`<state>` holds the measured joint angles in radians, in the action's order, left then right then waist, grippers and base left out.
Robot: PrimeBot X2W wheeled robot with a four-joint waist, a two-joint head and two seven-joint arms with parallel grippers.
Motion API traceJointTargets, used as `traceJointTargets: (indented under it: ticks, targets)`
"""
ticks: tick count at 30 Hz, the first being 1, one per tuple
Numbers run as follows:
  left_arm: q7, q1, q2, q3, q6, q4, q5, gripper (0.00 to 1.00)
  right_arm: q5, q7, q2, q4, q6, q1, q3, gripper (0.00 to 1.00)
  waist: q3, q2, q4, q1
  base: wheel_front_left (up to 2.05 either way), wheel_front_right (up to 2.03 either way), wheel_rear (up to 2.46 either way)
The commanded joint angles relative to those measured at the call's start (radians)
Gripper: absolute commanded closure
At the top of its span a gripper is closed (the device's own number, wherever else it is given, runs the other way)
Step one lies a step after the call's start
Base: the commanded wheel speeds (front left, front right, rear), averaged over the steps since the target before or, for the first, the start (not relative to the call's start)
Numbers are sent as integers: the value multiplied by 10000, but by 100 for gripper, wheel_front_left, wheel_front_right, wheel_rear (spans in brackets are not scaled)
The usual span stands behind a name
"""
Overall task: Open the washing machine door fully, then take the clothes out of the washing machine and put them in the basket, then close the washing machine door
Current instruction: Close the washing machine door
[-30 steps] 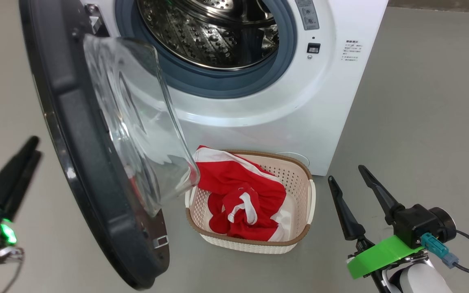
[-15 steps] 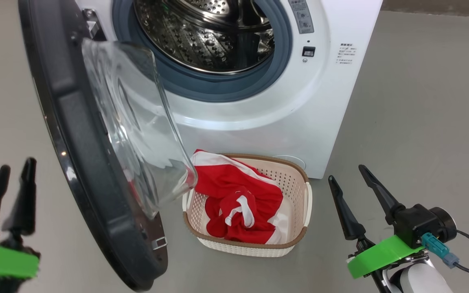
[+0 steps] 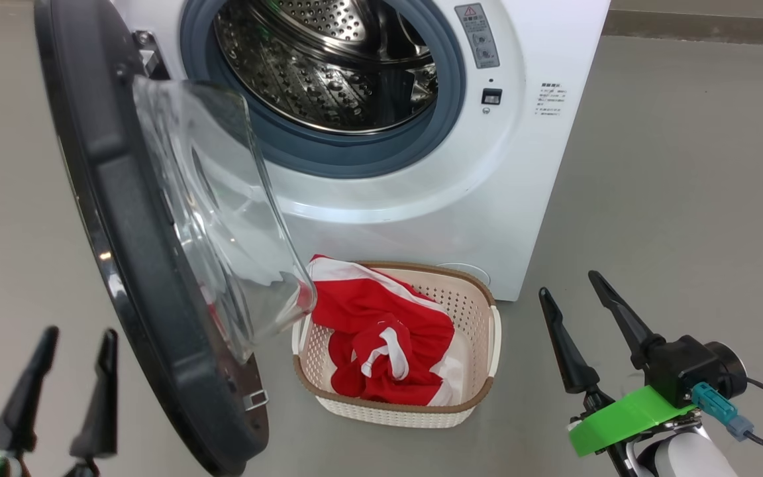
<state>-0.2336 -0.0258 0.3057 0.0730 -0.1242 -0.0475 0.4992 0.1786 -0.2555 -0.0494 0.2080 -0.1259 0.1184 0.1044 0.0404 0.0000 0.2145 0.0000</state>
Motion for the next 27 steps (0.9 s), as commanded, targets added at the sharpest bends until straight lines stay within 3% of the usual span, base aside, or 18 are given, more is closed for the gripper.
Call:
traceJointTargets:
  ticks: [1, 27]
  targets:
    - [-139, 82, 267, 273, -64, -279, -233, 0, 68, -63, -8, -280, -48, 74, 182, 0, -1, 0, -10, 0, 0, 0, 0]
    - [-280, -952, -535, 415, -65, -1032, -959, 0, 107, -63, -8, -337, -48, 47, 73, 0, 80, 0, -64, 0, 0, 0, 0]
